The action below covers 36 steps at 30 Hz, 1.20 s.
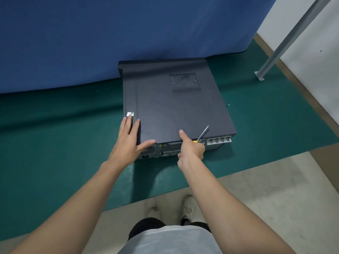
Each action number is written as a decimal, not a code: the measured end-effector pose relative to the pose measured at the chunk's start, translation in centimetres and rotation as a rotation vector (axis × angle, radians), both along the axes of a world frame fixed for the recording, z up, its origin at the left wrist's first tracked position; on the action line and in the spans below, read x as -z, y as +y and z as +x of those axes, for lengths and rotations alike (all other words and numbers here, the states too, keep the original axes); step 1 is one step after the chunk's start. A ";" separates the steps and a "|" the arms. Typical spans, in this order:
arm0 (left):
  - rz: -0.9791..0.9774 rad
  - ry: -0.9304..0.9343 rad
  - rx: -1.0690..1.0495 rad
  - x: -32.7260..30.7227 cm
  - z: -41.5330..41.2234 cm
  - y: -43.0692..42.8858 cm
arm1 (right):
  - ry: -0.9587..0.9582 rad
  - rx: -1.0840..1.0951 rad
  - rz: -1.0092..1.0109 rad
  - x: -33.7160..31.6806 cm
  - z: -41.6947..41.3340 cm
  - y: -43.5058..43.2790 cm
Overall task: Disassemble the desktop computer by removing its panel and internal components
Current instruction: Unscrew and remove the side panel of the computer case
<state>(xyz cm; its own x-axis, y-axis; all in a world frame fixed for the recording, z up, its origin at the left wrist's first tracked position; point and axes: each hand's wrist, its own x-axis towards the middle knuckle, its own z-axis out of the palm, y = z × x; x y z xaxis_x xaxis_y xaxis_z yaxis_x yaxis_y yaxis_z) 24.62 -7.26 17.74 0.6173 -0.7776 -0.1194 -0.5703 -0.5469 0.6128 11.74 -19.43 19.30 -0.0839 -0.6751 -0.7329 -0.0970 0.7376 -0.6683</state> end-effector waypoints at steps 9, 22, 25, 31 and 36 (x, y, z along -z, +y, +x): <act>0.121 -0.105 0.125 0.8 0.3 0.4 | -0.225 0.069 0.176 0.1 -0.5 0.1; 0.283 -0.260 0.213 1.0 0.5 0.6 | -0.335 -0.039 0.126 1.2 -1.7 -0.2; 0.309 -0.326 0.231 0.7 0.3 0.7 | -0.343 -0.039 0.134 1.3 -1.7 -0.1; 0.360 -0.380 0.247 0.0 -0.2 0.8 | -0.360 -0.003 0.136 1.4 -1.5 0.0; 0.379 -0.441 0.258 0.0 -0.4 0.8 | -0.393 0.038 0.146 1.8 -1.4 0.3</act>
